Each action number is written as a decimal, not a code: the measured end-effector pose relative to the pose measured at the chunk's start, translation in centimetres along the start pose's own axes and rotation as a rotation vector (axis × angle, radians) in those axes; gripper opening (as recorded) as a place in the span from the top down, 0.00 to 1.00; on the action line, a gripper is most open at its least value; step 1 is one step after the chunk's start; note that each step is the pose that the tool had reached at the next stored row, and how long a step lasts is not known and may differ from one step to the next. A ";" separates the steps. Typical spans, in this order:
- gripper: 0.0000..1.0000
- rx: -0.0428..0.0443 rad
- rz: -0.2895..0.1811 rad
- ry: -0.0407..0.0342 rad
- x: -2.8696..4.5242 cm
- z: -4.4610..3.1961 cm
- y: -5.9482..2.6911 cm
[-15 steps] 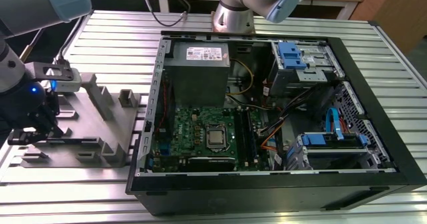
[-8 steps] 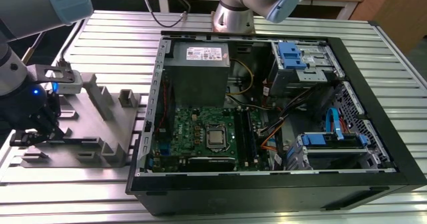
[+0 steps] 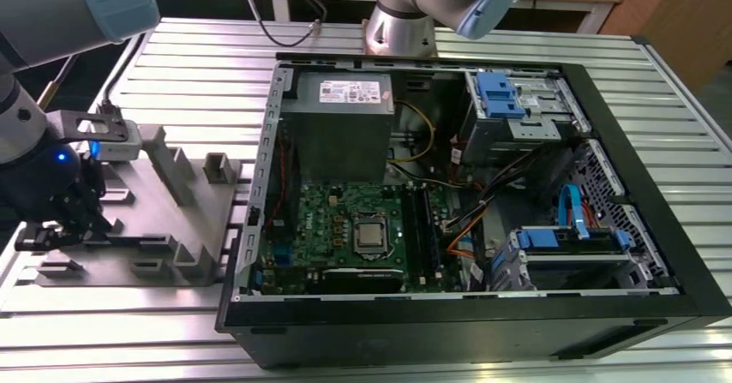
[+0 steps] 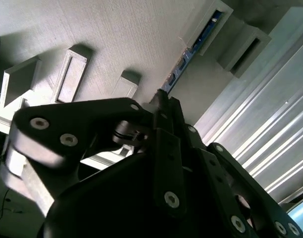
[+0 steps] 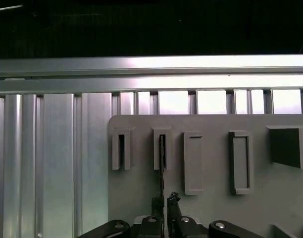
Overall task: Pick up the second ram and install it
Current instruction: 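Pick up the second ram and move it above second insertion slot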
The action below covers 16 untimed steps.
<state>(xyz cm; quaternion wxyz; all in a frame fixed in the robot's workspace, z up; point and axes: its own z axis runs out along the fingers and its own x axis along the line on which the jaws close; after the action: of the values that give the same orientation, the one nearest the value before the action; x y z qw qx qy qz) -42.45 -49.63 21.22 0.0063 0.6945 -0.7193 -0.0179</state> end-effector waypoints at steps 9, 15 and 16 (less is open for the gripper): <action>0.67 0.0001 -0.014 0.0002 0.00 0.10 -0.01; 0.67 -0.0011 -0.072 0.0025 0.01 0.66 -0.02; 0.67 -0.0012 -0.078 0.0027 0.01 0.75 -0.03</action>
<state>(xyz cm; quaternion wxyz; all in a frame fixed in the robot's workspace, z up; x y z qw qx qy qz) -42.45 -49.63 20.47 0.0070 0.7221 -0.6915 -0.0177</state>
